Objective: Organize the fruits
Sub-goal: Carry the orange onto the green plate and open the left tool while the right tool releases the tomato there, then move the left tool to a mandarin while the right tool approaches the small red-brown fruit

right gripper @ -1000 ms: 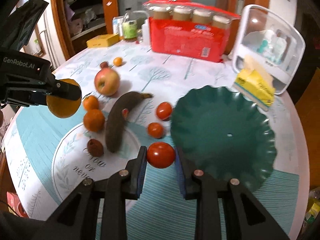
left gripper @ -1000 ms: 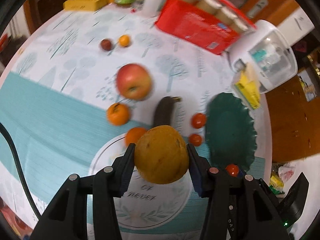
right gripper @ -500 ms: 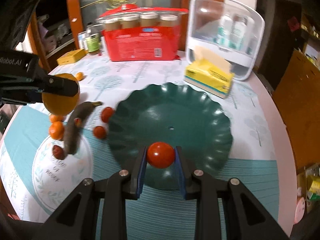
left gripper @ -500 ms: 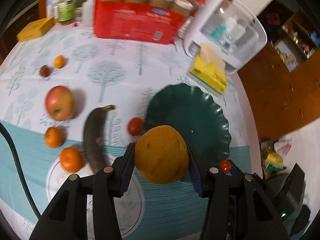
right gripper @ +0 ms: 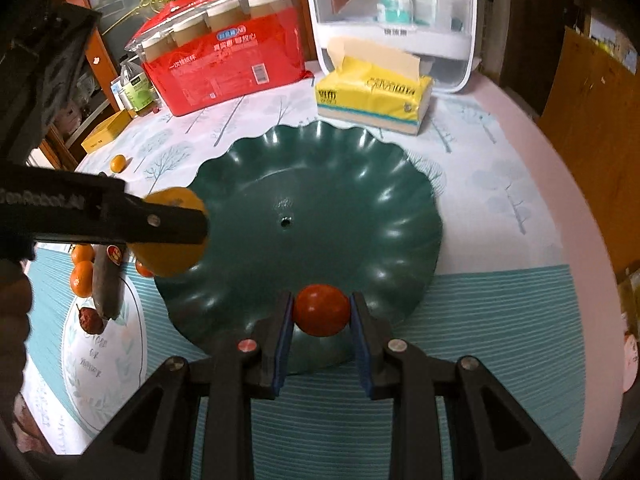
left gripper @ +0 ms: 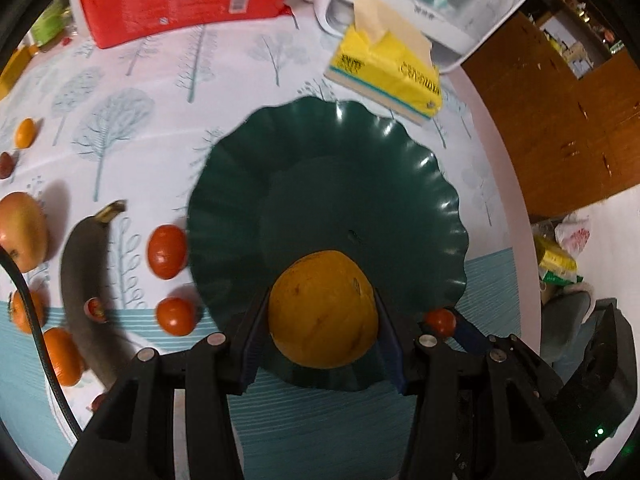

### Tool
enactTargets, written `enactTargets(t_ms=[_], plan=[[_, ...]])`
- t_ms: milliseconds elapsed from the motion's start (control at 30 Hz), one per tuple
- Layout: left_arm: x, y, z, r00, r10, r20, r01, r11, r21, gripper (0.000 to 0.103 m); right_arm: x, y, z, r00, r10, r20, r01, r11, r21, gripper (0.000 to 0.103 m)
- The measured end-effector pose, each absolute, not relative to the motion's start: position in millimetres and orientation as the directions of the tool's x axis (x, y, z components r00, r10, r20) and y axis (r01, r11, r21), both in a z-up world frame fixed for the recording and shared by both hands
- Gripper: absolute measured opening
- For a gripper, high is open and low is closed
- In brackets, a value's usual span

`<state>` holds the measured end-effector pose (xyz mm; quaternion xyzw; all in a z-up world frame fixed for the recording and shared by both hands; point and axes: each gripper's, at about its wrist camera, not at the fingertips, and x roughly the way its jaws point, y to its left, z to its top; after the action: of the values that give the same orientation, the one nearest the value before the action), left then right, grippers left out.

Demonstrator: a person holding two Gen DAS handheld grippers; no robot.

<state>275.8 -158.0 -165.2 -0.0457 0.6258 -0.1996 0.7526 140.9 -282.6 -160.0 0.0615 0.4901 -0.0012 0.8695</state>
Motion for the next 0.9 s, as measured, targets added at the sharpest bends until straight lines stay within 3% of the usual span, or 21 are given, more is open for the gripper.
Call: enactTargets(t_ms=[367, 467, 533, 900], plan=[[277, -165, -178, 0.116, -0.340, -0.933, 0.261, 0.917, -0.302, 0.053, 148, -278, -173, 0.468, 0.082, -0.880, 0.061, 0.990, 0.124, 0.029], [275, -161, -169, 0.151, -0.349, -0.925, 0.261, 0.916, -0.303, 0.066, 148, -277, -172, 0.463, 0.077, -0.883, 0.071, 0.990, 0.124, 0.046], [272, -156, -163, 0.172, -0.356, -0.919, 0.252, 0.917, -0.308, 0.066, 146, -276, -170, 0.461, 0.069, -0.885, 0.081, 0.990, 0.119, 0.057], [241, -91, -137, 0.233, -0.325, -0.917, 0.151, 0.943, -0.296, 0.068, 129, -263, -159, 0.414, 0.109, -0.904, 0.136, 0.974, 0.179, 0.058]])
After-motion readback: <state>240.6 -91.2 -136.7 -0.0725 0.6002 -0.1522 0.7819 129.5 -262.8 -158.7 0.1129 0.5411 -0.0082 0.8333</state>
